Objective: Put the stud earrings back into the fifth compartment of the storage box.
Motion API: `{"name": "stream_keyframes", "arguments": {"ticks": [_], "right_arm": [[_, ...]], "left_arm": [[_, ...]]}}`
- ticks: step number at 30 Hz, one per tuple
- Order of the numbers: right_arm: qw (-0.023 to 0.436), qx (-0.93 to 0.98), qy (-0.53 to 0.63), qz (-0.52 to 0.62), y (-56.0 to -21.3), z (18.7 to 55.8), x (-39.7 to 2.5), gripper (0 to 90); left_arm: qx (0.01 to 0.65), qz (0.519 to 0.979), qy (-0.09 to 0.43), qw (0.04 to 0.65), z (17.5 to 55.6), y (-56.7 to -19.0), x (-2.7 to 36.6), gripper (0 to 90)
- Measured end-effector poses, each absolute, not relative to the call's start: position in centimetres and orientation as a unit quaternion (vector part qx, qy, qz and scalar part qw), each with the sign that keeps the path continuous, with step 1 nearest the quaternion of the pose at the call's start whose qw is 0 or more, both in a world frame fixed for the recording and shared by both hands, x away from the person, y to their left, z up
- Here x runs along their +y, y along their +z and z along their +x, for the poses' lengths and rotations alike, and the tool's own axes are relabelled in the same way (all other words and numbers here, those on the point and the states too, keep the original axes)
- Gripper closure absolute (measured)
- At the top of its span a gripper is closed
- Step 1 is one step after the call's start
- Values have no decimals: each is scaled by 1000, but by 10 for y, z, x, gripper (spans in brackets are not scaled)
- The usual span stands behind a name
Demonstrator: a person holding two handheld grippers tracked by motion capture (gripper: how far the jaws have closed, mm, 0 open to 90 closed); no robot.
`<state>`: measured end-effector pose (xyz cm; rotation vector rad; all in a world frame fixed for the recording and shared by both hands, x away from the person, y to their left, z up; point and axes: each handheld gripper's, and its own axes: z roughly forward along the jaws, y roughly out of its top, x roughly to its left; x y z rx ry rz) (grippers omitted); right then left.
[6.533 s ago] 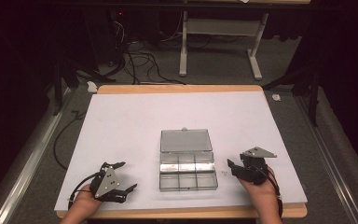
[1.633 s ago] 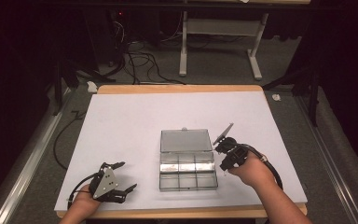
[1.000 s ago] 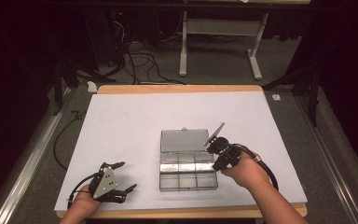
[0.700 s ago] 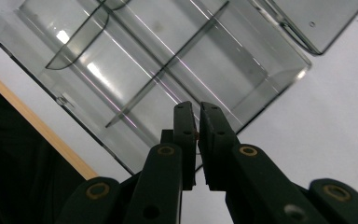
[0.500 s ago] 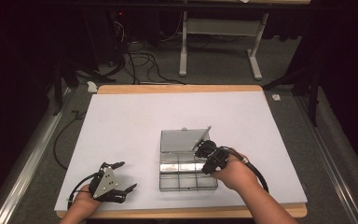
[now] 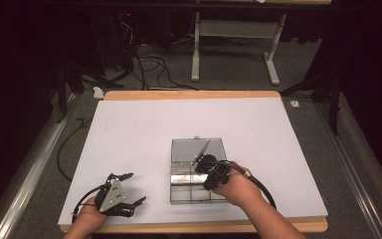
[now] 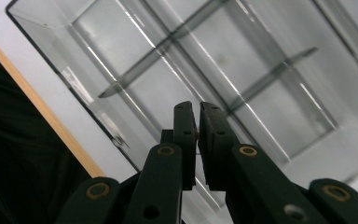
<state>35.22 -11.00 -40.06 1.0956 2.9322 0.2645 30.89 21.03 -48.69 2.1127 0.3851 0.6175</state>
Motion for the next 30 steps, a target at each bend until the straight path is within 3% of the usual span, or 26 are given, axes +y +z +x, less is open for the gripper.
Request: {"name": "stream_keyframes", "arguments": {"ticks": [18, 21, 30], "right_arm": [[-25, 939, 75, 334, -433, 352, -94, 862], [-25, 939, 73, 336, -435, 353, -94, 828], [-16, 936, 85, 340, -412, 353, -100, 802]], "left_arm": [[150, 851, 251, 437, 308, -487, 211, 152], [148, 851, 253, 436, 308, -487, 211, 152], [150, 850, 251, 438, 308, -487, 211, 152]]}}
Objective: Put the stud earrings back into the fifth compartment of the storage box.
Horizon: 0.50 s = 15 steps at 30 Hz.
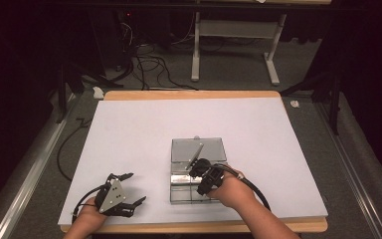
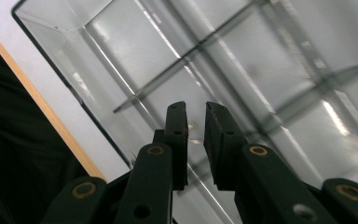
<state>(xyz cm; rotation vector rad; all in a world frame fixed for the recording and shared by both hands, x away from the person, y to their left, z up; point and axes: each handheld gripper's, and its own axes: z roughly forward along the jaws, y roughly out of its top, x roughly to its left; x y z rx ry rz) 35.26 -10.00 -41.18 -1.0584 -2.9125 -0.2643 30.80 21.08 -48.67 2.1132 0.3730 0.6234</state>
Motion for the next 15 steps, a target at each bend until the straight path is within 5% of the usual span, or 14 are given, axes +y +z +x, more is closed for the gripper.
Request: {"name": "stream_keyframes", "arguments": {"ticks": [15], "right_arm": [[-15, -908, -82, -410, -379, 355, -161, 796]], "left_arm": [[153, 850, 252, 437, 308, -487, 210, 152]]}}
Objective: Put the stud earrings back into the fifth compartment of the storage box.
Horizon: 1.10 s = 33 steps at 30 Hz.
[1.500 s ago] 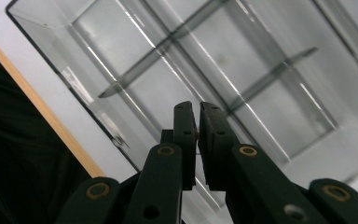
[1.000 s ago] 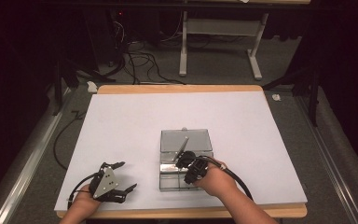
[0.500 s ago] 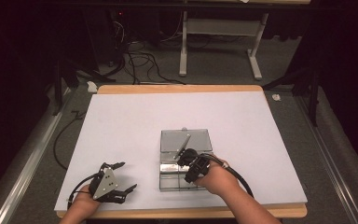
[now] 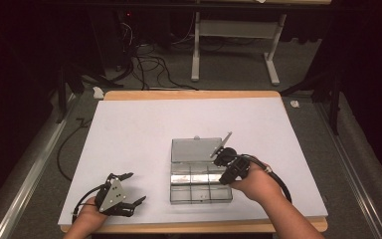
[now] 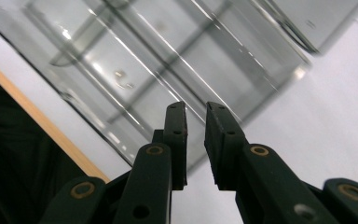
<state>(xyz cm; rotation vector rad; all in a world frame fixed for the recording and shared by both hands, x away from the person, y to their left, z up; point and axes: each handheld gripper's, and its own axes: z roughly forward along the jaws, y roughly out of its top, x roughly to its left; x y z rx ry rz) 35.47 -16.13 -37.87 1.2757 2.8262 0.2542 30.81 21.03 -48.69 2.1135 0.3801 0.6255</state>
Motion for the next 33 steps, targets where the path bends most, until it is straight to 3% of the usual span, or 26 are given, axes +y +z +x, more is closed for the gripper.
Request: {"name": "stream_keyframes", "arguments": {"ticks": [13, 33], "right_arm": [[19, 893, 70, 444, -394, 359, -203, 789], [1, 882, 50, 468, -434, 364, -212, 795]], "left_arm": [[150, 851, 254, 435, 308, -487, 210, 152], [147, 850, 255, 438, 307, -487, 211, 152]]}}
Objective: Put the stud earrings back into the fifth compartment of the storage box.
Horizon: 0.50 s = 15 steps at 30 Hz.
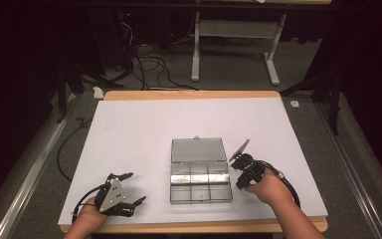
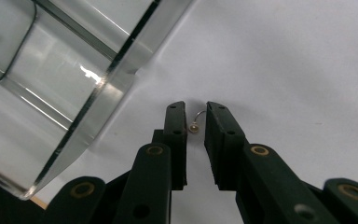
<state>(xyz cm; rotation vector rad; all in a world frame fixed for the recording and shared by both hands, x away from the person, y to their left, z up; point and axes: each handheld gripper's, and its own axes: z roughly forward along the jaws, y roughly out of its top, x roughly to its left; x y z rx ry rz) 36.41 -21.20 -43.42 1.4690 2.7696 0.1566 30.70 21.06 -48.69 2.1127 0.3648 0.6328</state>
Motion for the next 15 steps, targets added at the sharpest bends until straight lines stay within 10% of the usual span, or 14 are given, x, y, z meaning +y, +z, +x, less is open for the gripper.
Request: {"name": "stream_keyframes", "arguments": {"ticks": [15], "right_arm": [[12, 887, 42, 459, -437, 362, -213, 864]], "left_arm": [[151, 850, 253, 437, 308, -487, 210, 152]]}}
